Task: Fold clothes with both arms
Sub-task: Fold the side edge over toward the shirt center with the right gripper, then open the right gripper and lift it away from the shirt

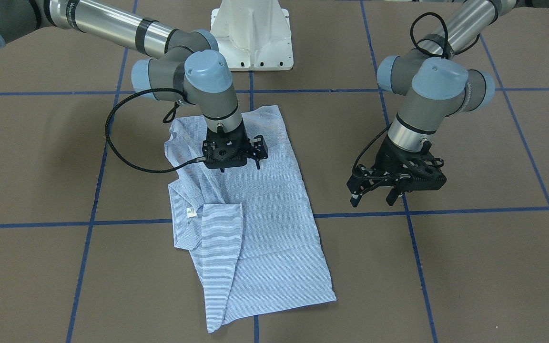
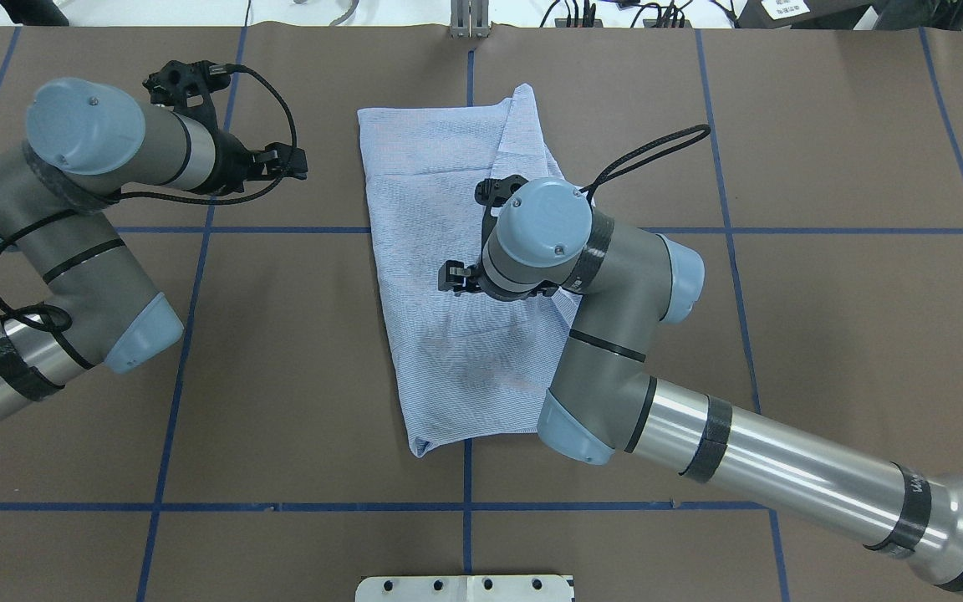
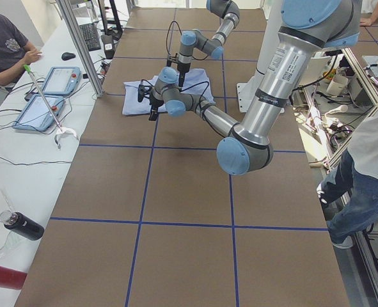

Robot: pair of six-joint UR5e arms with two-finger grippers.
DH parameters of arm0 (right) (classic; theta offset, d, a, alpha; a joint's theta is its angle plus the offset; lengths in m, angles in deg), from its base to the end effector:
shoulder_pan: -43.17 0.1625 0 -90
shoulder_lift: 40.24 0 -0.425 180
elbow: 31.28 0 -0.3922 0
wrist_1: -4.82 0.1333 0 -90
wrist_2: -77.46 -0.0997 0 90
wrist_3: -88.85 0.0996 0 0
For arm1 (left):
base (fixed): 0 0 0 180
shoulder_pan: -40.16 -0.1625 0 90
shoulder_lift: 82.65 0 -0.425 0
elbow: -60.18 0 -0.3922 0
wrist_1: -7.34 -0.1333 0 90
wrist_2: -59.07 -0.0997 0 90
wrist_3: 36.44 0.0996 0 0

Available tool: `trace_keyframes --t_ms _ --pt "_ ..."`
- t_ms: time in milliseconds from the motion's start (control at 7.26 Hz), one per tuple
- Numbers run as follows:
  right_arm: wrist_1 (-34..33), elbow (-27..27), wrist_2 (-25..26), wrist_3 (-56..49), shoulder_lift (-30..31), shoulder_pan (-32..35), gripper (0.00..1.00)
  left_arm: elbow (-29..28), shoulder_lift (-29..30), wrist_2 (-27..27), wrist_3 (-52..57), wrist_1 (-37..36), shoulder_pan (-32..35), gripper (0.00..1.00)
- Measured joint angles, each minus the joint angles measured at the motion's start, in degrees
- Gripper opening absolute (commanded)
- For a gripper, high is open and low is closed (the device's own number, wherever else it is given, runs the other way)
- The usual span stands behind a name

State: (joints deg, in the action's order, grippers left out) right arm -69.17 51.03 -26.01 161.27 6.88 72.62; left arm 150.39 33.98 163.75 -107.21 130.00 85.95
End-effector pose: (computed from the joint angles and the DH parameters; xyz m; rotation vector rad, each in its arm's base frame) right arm -0.5969 -0.4635 0.2309 0.1538 -0.9028 0.0875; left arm 0.3926 -0.5585 0.3283 0.3598 0.9989 -0.2864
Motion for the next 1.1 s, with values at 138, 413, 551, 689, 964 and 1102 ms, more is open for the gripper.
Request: trace_keyframes --t_ms 138,413,551,689,964,1102 --pt "-0.89 -0.47 -0.33 -0.68 0.08 0.00 1.00 -0.01 0.00 0.00 0.01 0.02 0.00 0.99" --pt "-4.20 -0.62 -0.62 -3.07 -0.13 0.70 1.00 -0.04 0.11 0.00 -0.05 0.03 0.00 0.99" --pt "-5.30 -0.51 -1.41 -3.99 -0.07 2.15 1.00 -0.14 0.15 0.00 -0.07 0.07 0.00 0.99" --pt "-6.51 -0.27 -2.56 -5.21 0.29 3.98 1.00 -0.23 0.23 0.00 -0.10 0.15 0.00 0.99" --pt "-8.17 0.26 -3.59 -7.44 2.30 6.98 1.00 -0.43 0.45 0.00 -0.20 0.28 -0.05 0.99" --pt "-8.44 0.84 -3.73 -8.18 4.33 8.34 1.00 -0.61 0.62 0.00 -0.39 0.38 -0.13 0.99"
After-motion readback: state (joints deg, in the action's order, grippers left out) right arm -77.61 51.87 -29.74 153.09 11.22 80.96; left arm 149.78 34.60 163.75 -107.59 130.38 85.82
